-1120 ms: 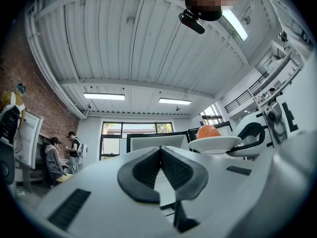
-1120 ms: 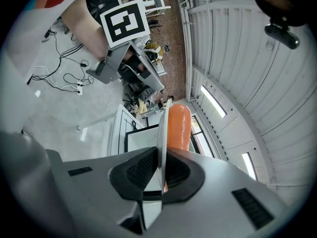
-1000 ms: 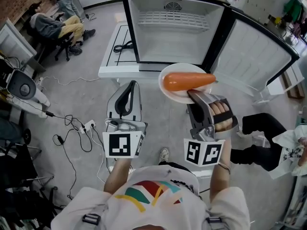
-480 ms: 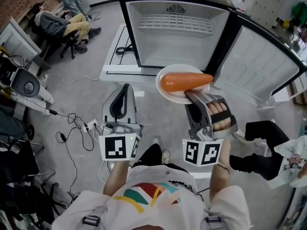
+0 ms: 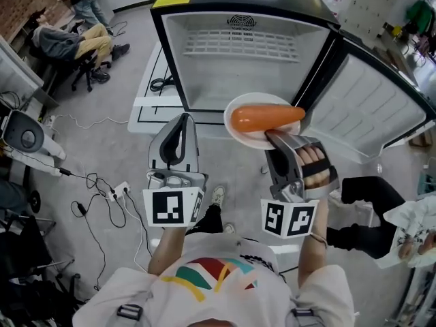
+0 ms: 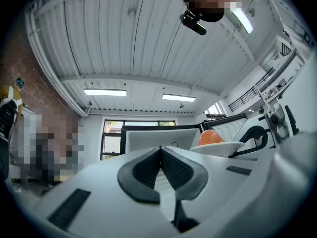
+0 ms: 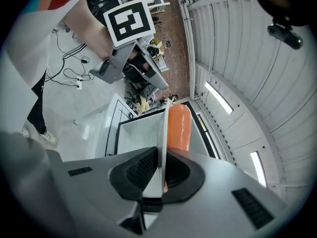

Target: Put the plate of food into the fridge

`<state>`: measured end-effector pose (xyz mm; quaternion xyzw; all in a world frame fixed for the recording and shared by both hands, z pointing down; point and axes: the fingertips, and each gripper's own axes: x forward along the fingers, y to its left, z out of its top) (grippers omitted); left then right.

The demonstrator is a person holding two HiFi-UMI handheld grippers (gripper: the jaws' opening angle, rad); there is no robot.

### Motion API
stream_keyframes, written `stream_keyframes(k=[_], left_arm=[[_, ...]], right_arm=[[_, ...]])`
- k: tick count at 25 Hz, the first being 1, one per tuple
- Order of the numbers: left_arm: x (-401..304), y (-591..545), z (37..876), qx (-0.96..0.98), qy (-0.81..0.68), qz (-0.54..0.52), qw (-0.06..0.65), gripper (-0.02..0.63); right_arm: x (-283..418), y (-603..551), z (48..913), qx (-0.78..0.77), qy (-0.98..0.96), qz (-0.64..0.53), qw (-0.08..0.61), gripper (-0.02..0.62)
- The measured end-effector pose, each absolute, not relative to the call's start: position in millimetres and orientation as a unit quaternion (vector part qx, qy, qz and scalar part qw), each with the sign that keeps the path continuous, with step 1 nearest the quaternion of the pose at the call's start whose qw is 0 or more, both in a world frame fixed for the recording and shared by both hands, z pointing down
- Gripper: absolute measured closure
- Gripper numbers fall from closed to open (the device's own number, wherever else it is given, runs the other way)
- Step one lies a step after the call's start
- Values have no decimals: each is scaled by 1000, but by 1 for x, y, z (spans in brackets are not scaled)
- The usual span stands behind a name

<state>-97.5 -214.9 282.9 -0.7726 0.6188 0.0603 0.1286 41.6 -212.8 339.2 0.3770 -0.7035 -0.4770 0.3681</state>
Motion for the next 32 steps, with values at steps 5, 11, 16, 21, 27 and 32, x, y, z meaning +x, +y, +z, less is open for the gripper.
stream_keyframes(k=[5, 11, 16, 21, 27, 32], left_arm=[[-104, -272, 271, -781, 605, 67, 137, 600], [-107, -337, 255, -794, 589, 71, 135, 600], [-108, -378, 245, -807, 571, 75, 129, 600], [-106, -405, 247, -823, 551, 77, 116, 600], [-106, -425, 253, -835, 532, 82, 112, 600], [-109, -434, 258, -835, 534, 88, 99, 600]], right_arm=[[38, -267, 324, 400, -688, -480, 369, 571], [30, -330, 307, 408, -681, -476, 379, 571], [18, -372, 294, 416, -677, -473, 380, 571], [9, -404, 293, 420, -670, -470, 392, 571], [2, -417, 295, 424, -663, -463, 408, 571], [3, -426, 298, 419, -659, -462, 421, 571]])
